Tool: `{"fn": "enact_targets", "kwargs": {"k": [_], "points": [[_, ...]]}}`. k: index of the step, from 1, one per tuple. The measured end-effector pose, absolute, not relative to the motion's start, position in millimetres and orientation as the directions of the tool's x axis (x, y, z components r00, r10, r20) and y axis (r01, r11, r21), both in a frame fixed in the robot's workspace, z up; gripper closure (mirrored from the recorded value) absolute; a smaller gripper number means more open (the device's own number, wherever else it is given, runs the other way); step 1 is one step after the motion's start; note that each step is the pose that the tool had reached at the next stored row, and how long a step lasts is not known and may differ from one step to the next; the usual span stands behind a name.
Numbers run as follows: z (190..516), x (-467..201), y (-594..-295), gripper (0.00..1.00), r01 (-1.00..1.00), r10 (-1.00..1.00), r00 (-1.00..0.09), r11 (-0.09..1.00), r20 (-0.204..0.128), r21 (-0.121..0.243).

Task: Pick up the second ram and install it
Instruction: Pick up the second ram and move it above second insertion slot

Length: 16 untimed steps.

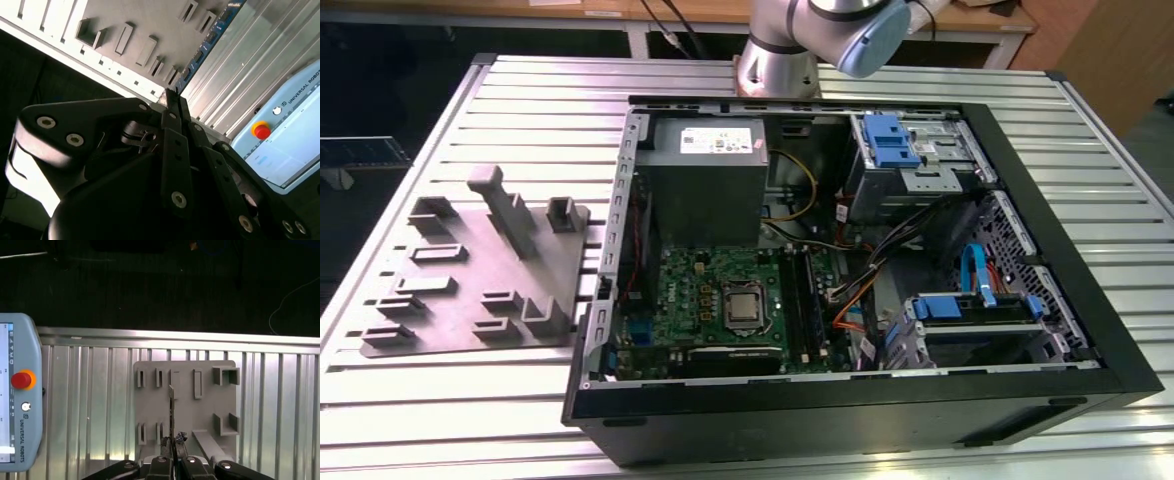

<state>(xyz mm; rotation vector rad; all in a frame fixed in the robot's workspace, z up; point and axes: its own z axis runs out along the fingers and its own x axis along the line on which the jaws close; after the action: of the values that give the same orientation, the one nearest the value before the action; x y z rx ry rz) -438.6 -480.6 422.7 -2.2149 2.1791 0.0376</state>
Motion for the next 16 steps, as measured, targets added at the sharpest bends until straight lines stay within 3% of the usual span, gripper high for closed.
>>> {"fn": "enact_targets", "kwargs": {"k": [16], "points": [[422.6, -400.5, -480.6, 0.87, -1.0, -0.999, 0.016, -0.016, -0.041, -0.007]]}}
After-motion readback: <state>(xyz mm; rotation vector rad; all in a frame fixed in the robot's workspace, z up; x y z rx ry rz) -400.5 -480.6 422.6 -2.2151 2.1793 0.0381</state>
